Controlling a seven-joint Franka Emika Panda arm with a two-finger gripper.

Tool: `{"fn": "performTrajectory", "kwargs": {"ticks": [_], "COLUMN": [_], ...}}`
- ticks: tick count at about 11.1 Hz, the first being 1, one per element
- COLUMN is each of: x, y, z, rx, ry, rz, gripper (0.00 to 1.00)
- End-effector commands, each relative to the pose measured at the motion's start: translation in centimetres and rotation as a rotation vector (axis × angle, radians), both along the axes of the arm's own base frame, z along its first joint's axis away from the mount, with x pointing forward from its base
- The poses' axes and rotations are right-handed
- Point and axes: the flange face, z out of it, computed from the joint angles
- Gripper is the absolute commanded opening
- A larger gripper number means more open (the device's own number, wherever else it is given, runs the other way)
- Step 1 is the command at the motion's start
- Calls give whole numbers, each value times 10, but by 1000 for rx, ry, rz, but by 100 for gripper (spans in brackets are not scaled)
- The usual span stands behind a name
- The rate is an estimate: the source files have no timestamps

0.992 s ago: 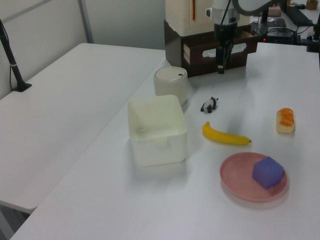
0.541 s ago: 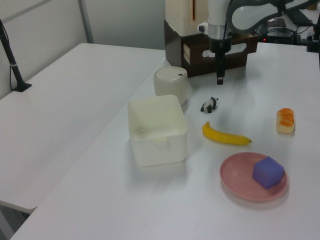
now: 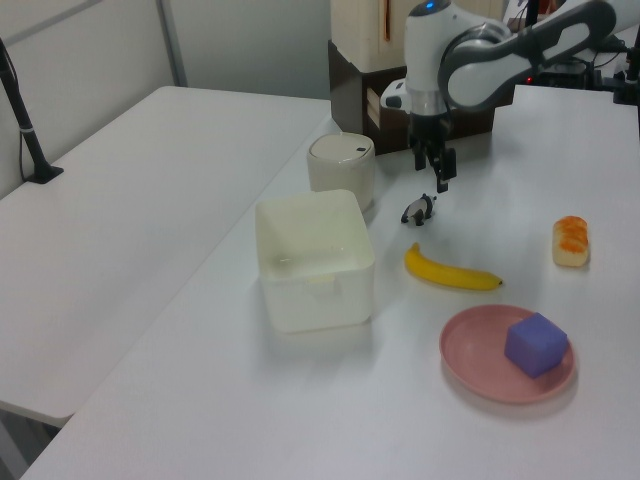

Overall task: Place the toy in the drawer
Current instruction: 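Move the gripper down toward the black-and-white panda toy, then close the gripper on the panda toy and lift it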

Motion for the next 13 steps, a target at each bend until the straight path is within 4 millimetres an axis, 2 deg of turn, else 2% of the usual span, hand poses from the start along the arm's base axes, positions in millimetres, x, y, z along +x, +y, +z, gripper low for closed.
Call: {"fn": "performTrajectory", "kwargs": {"ticks": [1, 3, 5, 6, 7, 8, 9, 11, 13], "x": [5, 8, 7, 7, 6, 6, 5, 0, -8], "y": [1, 3, 4, 5, 6, 8, 9, 7, 9], "z": [-30, -47, -53, -53, -53, -51, -46, -17, 22], "rx": [-73, -110, -109, -108, -103, -101, -100, -107, -117], "ry": [-1, 4, -2, -4, -3, -3, -5, -13, -37], "rz": [108, 144, 153, 146, 140, 141, 137, 52, -53], "gripper": [100, 84, 47, 35, 33, 24, 22, 23, 24]}}
